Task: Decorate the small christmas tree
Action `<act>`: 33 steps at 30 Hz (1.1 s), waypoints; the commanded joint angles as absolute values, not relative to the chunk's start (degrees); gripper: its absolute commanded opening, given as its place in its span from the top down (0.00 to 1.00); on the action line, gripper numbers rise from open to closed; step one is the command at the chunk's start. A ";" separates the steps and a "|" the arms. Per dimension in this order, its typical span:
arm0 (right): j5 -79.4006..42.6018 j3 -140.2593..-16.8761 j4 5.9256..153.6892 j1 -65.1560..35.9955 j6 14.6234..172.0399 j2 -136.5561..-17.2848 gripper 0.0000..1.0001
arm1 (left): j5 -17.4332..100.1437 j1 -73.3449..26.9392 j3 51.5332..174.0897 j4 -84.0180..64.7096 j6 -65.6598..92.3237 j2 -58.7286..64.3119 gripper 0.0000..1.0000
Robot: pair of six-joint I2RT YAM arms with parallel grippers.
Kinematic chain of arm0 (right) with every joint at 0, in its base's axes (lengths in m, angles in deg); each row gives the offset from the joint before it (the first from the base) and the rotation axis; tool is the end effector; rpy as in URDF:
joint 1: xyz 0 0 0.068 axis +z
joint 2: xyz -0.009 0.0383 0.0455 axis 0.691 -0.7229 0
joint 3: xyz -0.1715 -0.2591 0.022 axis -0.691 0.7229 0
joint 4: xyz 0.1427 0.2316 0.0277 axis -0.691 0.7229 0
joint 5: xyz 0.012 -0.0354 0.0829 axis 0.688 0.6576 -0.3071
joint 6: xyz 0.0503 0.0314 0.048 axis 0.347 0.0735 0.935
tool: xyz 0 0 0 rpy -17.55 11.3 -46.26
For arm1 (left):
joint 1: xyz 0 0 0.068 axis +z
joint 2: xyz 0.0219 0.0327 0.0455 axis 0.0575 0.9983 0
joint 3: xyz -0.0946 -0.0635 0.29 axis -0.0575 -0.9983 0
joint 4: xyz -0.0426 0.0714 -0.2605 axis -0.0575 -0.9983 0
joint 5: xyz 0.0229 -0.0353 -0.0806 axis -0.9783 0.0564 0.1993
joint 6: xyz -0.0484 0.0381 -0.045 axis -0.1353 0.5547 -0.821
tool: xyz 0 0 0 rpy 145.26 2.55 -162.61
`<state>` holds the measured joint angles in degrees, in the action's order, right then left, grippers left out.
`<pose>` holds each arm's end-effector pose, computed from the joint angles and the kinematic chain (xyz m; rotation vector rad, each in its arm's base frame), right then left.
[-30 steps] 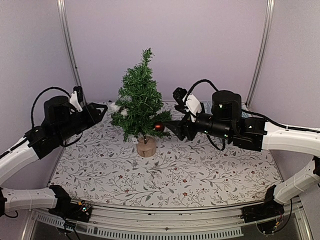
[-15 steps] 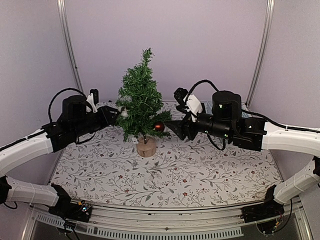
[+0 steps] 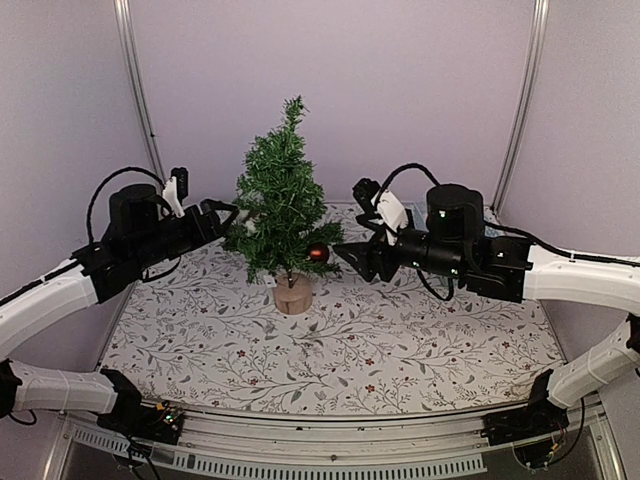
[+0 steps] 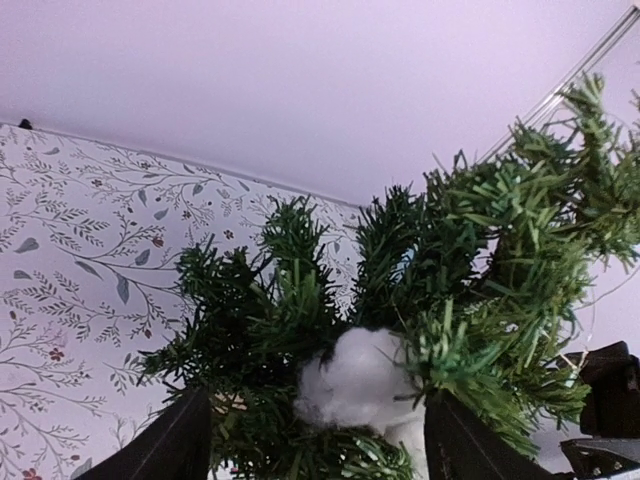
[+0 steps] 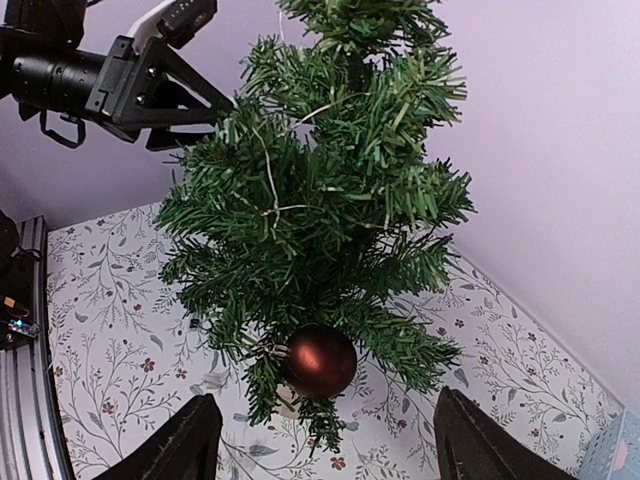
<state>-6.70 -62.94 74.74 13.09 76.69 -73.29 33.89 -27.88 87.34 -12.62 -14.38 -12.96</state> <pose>0.1970 0.2927 0.3589 -0.9601 1.5546 0.5199 0.2268 -0.1384 0.3433 -0.1242 1.8988 -0.8711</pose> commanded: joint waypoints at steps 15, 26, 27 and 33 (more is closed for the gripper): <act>-34.40 -53.38 62.81 -12.99 101.29 -73.67 0.27 | 35.88 -17.56 73.35 -14.08 -23.69 -27.61 0.27; -40.32 -57.88 62.26 -19.09 104.93 -85.52 0.29 | 42.76 -16.34 56.78 4.12 -27.88 -23.40 0.37; -41.10 -58.70 62.11 -19.39 105.17 -86.82 0.30 | 43.18 -16.47 55.90 5.88 -27.83 -22.41 0.37; -44.45 -64.83 61.56 -19.62 105.95 -95.22 0.35 | 45.97 -20.41 53.32 18.08 -28.73 -12.87 0.41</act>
<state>-40.58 -60.38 63.70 -19.39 104.58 -90.97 43.36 -17.41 54.34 6.57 -28.10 -17.66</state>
